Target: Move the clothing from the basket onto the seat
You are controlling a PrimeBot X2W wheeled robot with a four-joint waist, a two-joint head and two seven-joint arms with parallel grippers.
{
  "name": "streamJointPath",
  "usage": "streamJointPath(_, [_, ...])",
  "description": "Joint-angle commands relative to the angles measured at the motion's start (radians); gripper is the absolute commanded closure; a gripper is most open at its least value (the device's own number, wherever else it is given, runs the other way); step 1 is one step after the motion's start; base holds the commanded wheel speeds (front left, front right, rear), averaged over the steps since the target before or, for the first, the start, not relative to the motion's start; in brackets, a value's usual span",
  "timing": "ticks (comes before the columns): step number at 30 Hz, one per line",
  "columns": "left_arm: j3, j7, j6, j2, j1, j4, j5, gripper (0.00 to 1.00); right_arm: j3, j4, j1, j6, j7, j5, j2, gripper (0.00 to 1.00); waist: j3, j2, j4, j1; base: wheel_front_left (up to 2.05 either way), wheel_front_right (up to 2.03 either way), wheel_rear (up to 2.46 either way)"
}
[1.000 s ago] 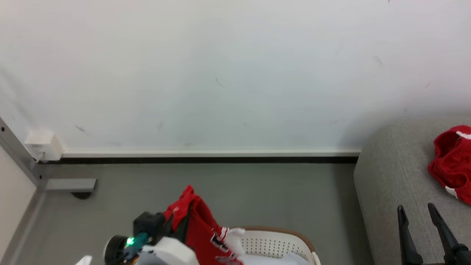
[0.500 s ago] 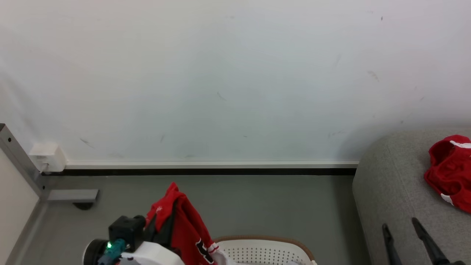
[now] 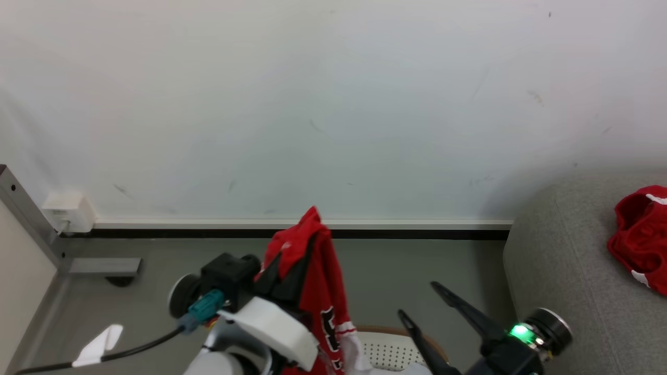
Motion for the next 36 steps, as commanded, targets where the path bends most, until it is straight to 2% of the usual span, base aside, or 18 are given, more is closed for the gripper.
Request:
streamJointPath(1, [-0.010, 0.006, -0.007, -0.012, -0.025, -0.003, 0.001, 1.00, 0.035, 0.011, -0.038, -0.002, 0.002, 0.018, -0.005, 0.00, 0.003, 0.0000, 0.004, -0.0001, 0.00, 0.00, 0.00])
streamJointPath(6, [-0.063, 0.023, -0.032, -0.064, -0.089, 0.012, 0.014, 1.00, 0.149, 0.058, -0.136, -0.002, -0.003, 0.043, 0.015, 0.00, 0.012, 0.0000, 0.017, -0.0001, 0.00, 0.00, 0.00])
streamJointPath(9, [-0.098, 0.032, -0.046, -0.092, -0.124, 0.017, 0.024, 1.00, 0.177, 0.092, -0.181, -0.002, -0.009, 0.045, 0.020, 0.00, 0.021, 0.0000, 0.025, -0.0001, 0.00, 0.00, 0.00])
streamJointPath(15, [-0.164, 0.056, -0.066, -0.140, -0.165, 0.014, 0.030, 1.00, 0.153, 0.146, -0.212, -0.002, -0.016, 0.006, 0.029, 0.00, 0.032, 0.0000, 0.040, -0.0001, 0.00, 0.00, 0.00])
streamJointPath(24, [-0.207, 0.083, -0.071, -0.160, -0.164, -0.024, 0.014, 1.00, 0.102, 0.181, -0.179, -0.002, -0.018, -0.017, 0.056, 0.00, 0.035, 0.0000, 0.032, -0.0001, 0.00, 0.00, 0.00])
streamJointPath(25, [-0.211, 0.087, -0.072, -0.162, -0.162, -0.033, 0.010, 1.00, 0.097, 0.187, -0.180, -0.002, -0.018, -0.014, 0.060, 0.14, 0.035, 0.0000, 0.030, -0.0001, 0.00, 0.00, 0.00])
streamJointPath(26, [-0.214, 0.091, -0.070, -0.163, -0.160, -0.042, 0.009, 1.00, 0.093, 0.195, -0.181, -0.002, -0.018, -0.010, 0.064, 0.60, 0.035, 0.0000, 0.029, -0.0001, 0.00, 0.00, 0.00])
streamJointPath(27, [-0.218, 0.095, -0.067, -0.164, -0.158, -0.048, 0.008, 1.00, 0.090, 0.202, -0.184, -0.002, -0.018, -0.008, 0.065, 1.00, 0.034, 0.0000, 0.027, -0.0001, 0.00, 0.00, 0.00])
streamJointPath(33, [-0.210, 0.109, -0.047, -0.146, -0.140, -0.048, 0.005, 1.00, 0.065, 0.205, -0.200, -0.002, -0.019, 0.034, 0.076, 1.00, 0.038, 0.0000, 0.010, -0.0001, 0.00, 0.00, 0.00])
streamJointPath(35, [-0.202, 0.106, -0.039, -0.136, -0.134, -0.032, 0.006, 0.80, 0.050, 0.192, -0.197, -0.002, -0.019, 0.048, 0.069, 1.00, 0.041, 0.0000, 0.001, -0.0001, 0.00, 0.00, 0.00])
streamJointPath(36, [-0.199, 0.102, -0.035, -0.132, -0.130, -0.023, 0.008, 0.57, 0.042, 0.185, -0.196, -0.002, -0.019, 0.050, 0.061, 1.00, 0.042, 0.0000, -0.004, -0.0001, 0.00, 0.00, 0.00])
